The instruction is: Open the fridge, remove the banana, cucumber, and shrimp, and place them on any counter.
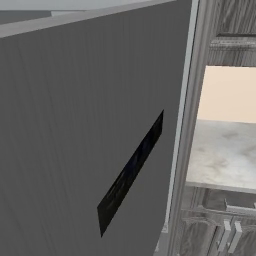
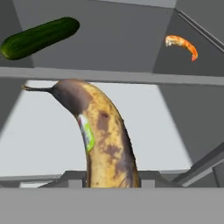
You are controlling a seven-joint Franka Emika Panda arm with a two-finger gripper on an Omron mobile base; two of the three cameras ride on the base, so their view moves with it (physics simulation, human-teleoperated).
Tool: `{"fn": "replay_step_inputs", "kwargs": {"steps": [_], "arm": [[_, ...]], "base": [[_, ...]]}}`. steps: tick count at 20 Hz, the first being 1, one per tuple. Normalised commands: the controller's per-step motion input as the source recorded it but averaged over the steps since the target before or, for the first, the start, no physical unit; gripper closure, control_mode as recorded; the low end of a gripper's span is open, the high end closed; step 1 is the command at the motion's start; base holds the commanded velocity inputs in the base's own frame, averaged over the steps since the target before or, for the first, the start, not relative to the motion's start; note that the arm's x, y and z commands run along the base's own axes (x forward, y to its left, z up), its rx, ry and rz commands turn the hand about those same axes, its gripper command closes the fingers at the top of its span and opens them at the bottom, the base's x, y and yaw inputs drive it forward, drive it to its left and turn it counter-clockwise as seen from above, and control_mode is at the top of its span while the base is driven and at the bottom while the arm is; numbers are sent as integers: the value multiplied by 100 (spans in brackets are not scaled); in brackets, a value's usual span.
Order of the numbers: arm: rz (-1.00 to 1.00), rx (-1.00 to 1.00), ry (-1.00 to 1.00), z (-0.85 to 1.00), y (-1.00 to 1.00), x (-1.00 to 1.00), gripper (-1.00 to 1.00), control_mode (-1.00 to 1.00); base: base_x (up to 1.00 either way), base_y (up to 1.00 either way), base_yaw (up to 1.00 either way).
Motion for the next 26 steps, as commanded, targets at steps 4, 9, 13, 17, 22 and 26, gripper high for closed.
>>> {"fn": "replay_step_inputs", "kwargs": {"steps": [4, 9, 13, 17, 22, 26], "arm": [[0, 0, 1, 0, 0, -48, 100, -100], [0, 0, 0, -2, 3, -13, 100, 100], [0, 0, 0, 0, 0, 0, 100, 100], [0, 0, 0, 0, 0, 0, 100, 100], [0, 0, 0, 0, 0, 0, 100, 100], [0, 0, 0, 0, 0, 0, 100, 100]], "base": [[0, 0, 0], [-23, 19, 0], [-74, 51, 0], [-100, 92, 4], [-78, 94, 55], [-30, 55, 93]]}}
